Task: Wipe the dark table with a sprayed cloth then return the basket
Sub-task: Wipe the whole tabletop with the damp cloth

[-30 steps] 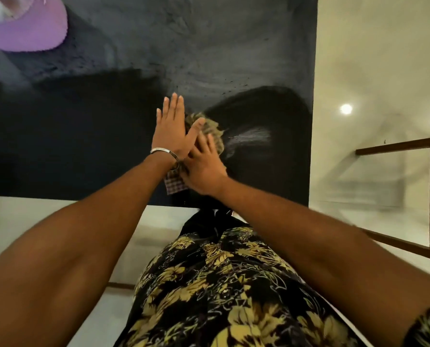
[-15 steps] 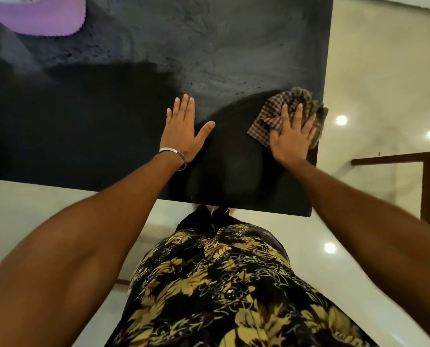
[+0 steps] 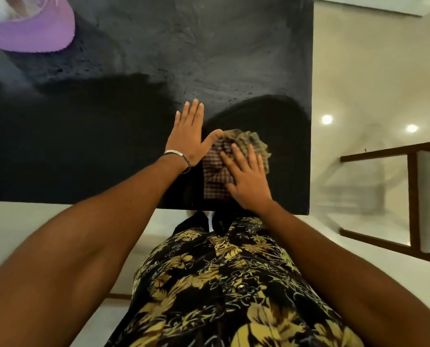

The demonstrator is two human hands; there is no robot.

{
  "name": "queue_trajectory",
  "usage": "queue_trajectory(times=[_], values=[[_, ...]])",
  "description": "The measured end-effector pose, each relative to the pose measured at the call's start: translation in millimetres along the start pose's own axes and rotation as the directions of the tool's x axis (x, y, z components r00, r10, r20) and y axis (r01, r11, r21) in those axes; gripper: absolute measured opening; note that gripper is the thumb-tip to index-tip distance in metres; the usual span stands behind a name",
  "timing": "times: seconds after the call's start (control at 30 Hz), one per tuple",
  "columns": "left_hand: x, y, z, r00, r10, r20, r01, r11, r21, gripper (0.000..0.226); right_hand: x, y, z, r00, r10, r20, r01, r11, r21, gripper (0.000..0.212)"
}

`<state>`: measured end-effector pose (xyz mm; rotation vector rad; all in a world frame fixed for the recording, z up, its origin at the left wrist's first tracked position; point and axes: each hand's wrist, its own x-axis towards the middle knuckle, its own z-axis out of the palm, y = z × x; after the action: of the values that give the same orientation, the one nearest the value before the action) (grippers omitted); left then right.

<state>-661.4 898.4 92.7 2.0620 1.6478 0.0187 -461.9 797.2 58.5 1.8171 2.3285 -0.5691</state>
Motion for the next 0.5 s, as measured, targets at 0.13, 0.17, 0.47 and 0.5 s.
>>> queue_trajectory(times=[0.13,0.17,0.47,0.5], values=[[14,19,1,1.000,0.025,0.005,-0.025,1.000,0.013,0.091,-4,46,-9,0.931,0.360,-0.052,-0.351,0.927,0.131,0.075],[20,25,2,0.999,0.031,0.008,-0.031,0.999,0.009,0.091,-1,54,-12,0.909,0.413,-0.055,-0.400,0.902,0.162,0.074],[80,75,2,0.998,0.056,0.008,-0.056,0.998,-0.015,0.090,54,99,-36,0.836,0.540,-0.091,-0.505,0.824,0.256,0.075],[89,79,2,0.999,0.053,0.005,-0.053,0.998,-0.022,0.090,62,106,-40,0.840,0.535,-0.094,-0.498,0.828,0.256,0.075]])
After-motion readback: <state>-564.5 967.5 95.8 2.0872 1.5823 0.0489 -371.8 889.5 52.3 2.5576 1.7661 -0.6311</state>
